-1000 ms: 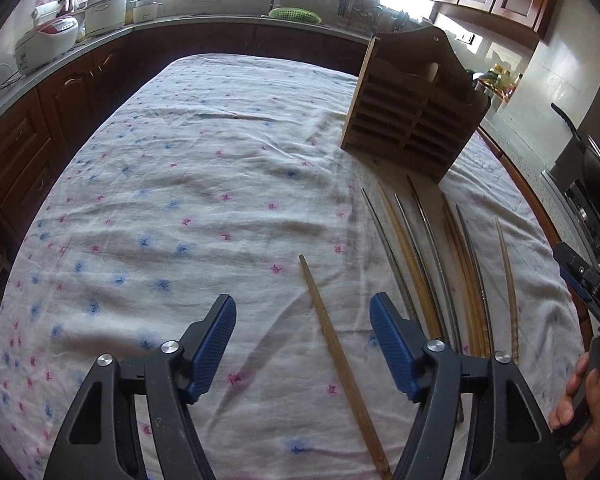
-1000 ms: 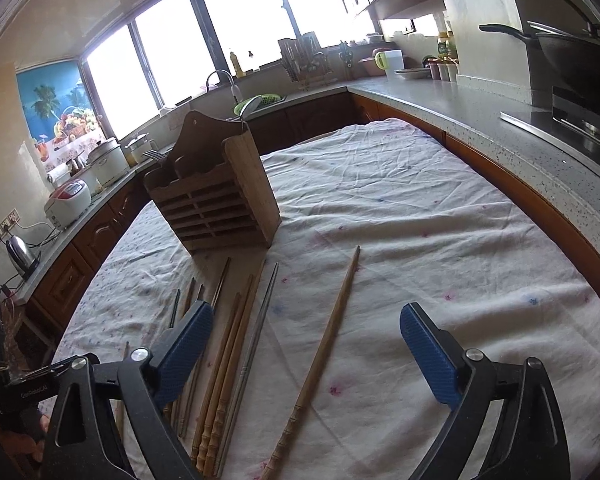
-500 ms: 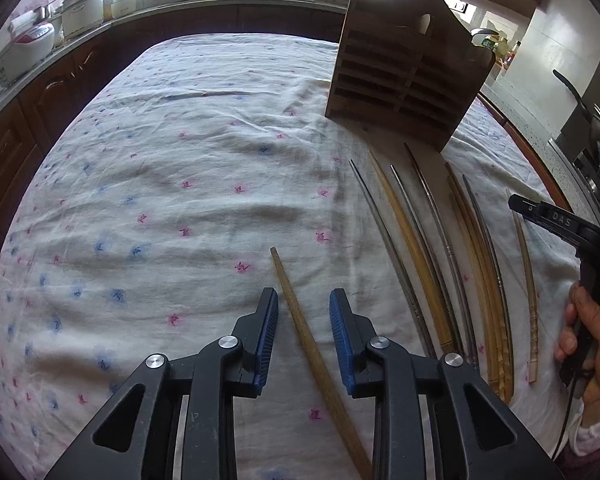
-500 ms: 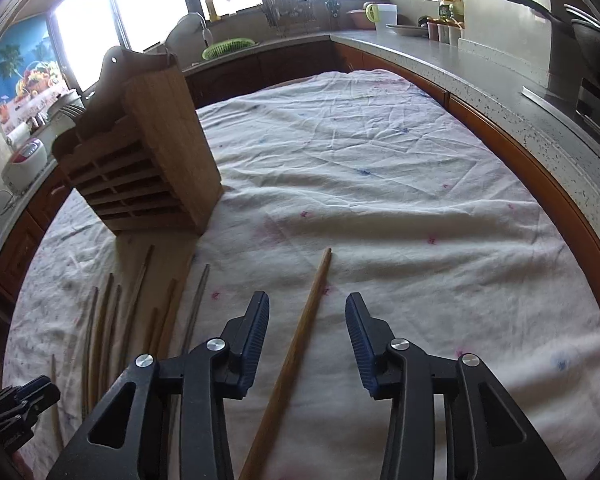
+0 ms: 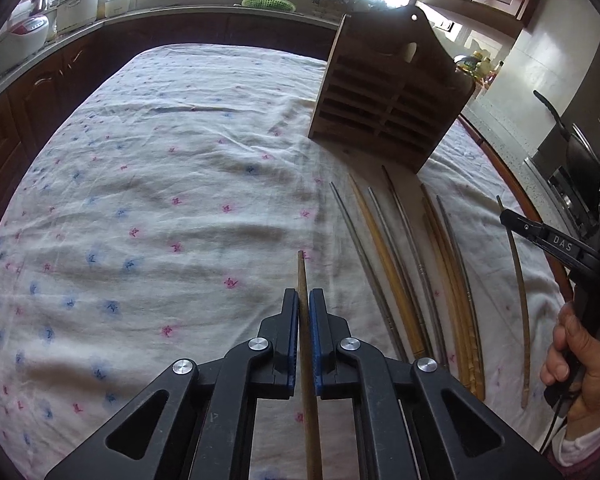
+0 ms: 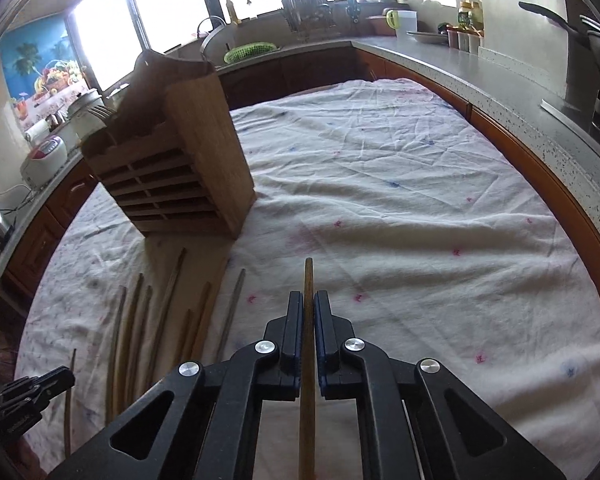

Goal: Organize utensils
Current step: 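Grasp a wooden chopstick with the left gripper while the right grasps another, then lift both wooden chopsticks upright and lower them into the holder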

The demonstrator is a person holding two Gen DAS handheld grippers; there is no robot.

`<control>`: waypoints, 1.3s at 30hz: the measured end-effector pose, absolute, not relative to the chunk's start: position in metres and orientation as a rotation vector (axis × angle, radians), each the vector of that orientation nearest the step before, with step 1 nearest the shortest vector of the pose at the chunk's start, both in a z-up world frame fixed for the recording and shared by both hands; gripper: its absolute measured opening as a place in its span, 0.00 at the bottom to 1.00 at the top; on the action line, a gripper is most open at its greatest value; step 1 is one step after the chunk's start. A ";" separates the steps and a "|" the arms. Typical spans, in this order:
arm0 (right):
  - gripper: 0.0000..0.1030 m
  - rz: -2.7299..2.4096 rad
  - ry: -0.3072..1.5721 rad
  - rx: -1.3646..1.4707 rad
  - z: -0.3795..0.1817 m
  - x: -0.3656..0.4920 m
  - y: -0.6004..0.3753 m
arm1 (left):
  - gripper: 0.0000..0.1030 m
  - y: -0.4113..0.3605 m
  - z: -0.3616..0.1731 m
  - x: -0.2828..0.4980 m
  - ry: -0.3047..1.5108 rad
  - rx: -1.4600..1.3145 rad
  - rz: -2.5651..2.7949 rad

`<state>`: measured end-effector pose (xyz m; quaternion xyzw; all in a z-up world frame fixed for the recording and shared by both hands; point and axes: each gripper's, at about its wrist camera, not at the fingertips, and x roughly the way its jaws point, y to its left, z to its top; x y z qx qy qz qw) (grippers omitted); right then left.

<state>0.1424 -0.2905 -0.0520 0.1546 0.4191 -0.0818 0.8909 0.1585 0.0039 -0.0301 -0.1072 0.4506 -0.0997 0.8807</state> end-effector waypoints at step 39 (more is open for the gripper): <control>0.05 -0.013 0.469 0.340 0.101 0.098 -0.262 | 0.03 0.060 0.097 0.117 0.562 -0.315 -0.306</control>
